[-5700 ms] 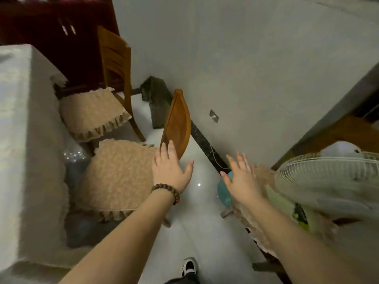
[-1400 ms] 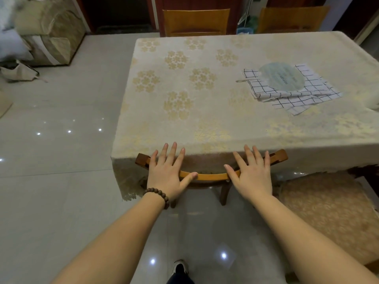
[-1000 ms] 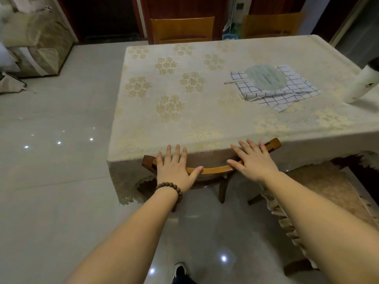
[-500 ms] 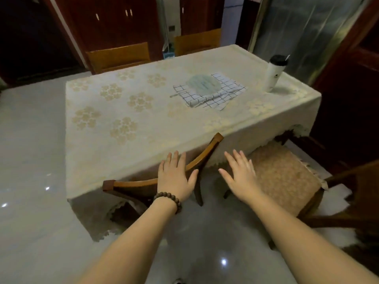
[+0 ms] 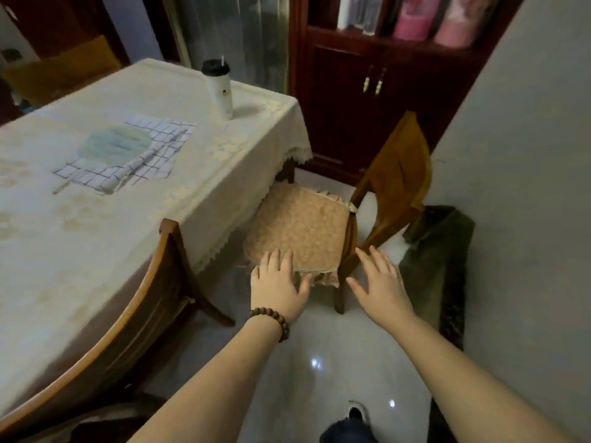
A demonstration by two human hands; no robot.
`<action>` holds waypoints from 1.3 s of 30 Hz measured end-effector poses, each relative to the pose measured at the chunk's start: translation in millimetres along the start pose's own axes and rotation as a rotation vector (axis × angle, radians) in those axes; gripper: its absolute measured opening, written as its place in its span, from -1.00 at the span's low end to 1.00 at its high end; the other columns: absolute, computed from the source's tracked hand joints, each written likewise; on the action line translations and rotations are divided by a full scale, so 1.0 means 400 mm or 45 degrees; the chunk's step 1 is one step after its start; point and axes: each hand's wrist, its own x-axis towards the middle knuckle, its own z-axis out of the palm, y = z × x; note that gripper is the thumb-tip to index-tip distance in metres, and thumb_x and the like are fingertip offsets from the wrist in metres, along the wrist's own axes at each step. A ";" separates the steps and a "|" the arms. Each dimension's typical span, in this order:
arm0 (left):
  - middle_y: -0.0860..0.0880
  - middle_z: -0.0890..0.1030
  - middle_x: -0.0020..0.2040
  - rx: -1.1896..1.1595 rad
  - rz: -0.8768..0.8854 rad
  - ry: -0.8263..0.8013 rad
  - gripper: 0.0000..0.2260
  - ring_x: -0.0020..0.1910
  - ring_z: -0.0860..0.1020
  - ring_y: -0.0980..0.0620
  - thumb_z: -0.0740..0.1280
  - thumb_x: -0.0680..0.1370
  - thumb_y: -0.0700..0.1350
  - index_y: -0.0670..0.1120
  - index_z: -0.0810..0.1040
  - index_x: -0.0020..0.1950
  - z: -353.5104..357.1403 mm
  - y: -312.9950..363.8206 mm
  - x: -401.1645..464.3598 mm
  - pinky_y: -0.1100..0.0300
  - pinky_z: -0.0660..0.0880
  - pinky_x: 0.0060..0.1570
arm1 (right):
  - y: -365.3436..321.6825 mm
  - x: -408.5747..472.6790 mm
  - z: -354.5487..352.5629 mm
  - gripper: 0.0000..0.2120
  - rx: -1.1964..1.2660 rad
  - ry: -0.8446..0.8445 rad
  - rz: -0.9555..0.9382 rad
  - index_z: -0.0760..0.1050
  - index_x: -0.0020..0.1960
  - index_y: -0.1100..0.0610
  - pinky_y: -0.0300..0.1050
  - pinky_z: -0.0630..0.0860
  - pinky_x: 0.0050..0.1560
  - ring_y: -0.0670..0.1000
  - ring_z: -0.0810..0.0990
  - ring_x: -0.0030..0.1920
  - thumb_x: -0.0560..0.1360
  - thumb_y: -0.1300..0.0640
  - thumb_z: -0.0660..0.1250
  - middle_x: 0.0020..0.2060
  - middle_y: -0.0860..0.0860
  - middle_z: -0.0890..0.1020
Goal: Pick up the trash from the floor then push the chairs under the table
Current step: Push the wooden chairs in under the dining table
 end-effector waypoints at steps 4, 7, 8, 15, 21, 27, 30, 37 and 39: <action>-0.07 0.14 0.54 -0.017 0.130 -0.075 -0.40 0.52 0.06 -0.08 0.04 0.57 0.25 -0.02 0.12 0.53 0.046 0.141 0.026 -0.04 0.05 0.47 | 0.149 -0.034 -0.053 -0.41 -0.016 0.063 0.136 0.02 0.52 -0.06 0.11 -0.07 0.49 0.05 -0.08 0.53 0.57 -0.14 0.13 0.54 0.05 0.07; -0.07 0.12 0.55 -0.011 0.178 -0.114 -0.40 0.52 0.06 -0.09 0.04 0.57 0.25 -0.01 0.08 0.54 0.069 0.241 0.043 -0.06 0.05 0.48 | 0.246 -0.034 -0.094 -0.41 0.010 0.111 0.214 0.03 0.52 -0.05 0.15 -0.03 0.50 0.06 -0.08 0.53 0.57 -0.11 0.15 0.53 0.05 0.08; -0.07 0.11 0.55 -0.007 0.186 -0.121 -0.40 0.52 0.06 -0.10 0.04 0.57 0.25 -0.01 0.07 0.54 0.076 0.273 0.051 -0.07 0.05 0.48 | 0.276 -0.030 -0.108 -0.42 0.020 0.123 0.231 0.03 0.52 -0.05 0.15 -0.03 0.50 0.06 -0.08 0.53 0.57 -0.10 0.16 0.53 0.05 0.08; -0.09 0.09 0.56 -0.014 0.107 -0.085 -0.37 0.52 0.05 -0.11 0.03 0.57 0.27 -0.02 0.03 0.55 0.146 0.523 0.156 -0.07 0.06 0.48 | 0.507 0.076 -0.207 -0.41 0.087 0.114 0.198 0.00 0.52 -0.07 0.12 -0.08 0.51 0.05 -0.12 0.53 0.57 -0.08 0.16 0.54 0.04 0.05; -0.12 0.15 0.53 -0.064 -0.061 0.095 -0.34 0.48 0.15 -0.14 0.08 0.55 0.27 -0.03 0.05 0.54 0.180 0.782 0.281 -0.08 0.10 0.45 | 0.732 0.256 -0.356 -0.41 0.030 0.092 0.080 0.00 0.53 -0.06 0.11 -0.08 0.51 0.05 -0.11 0.54 0.58 -0.03 0.18 0.54 0.03 0.05; -0.13 0.16 0.53 -0.013 -0.158 0.224 -0.32 0.50 0.11 -0.12 0.09 0.54 0.28 -0.06 0.04 0.54 0.179 0.909 0.388 -0.08 0.05 0.47 | 0.793 0.460 -0.453 -0.39 -0.059 0.089 -0.115 0.01 0.52 -0.05 0.15 -0.01 0.51 0.07 -0.07 0.53 0.57 -0.04 0.20 0.54 0.04 0.07; -0.12 0.15 0.53 -0.023 -0.245 0.252 -0.31 0.49 0.13 -0.13 0.10 0.53 0.30 -0.05 0.05 0.54 0.178 0.924 0.448 -0.09 0.11 0.46 | 0.771 0.566 -0.475 -0.38 -0.105 0.036 -0.278 0.00 0.52 -0.04 0.16 0.02 0.50 0.08 -0.08 0.53 0.56 -0.05 0.20 0.54 0.04 0.06; -0.10 0.14 0.54 0.055 -0.408 0.217 -0.22 0.49 0.13 -0.15 0.13 0.48 0.37 -0.01 -0.01 0.55 0.222 0.907 0.625 -0.11 0.14 0.44 | 0.713 0.849 -0.461 -0.32 -0.214 -0.064 -0.642 -0.06 0.52 -0.08 0.10 -0.17 0.48 0.04 -0.19 0.53 0.54 0.00 0.24 0.55 0.01 -0.04; -0.10 0.11 0.54 0.052 -0.475 0.136 -0.20 0.49 0.12 -0.15 0.15 0.46 0.38 0.02 -0.05 0.55 0.243 0.900 0.668 -0.12 0.21 0.40 | 0.699 0.937 -0.451 -0.30 -0.253 -0.106 -0.730 -0.08 0.52 -0.09 0.09 -0.18 0.48 0.03 -0.20 0.53 0.53 -0.01 0.25 0.55 0.00 -0.05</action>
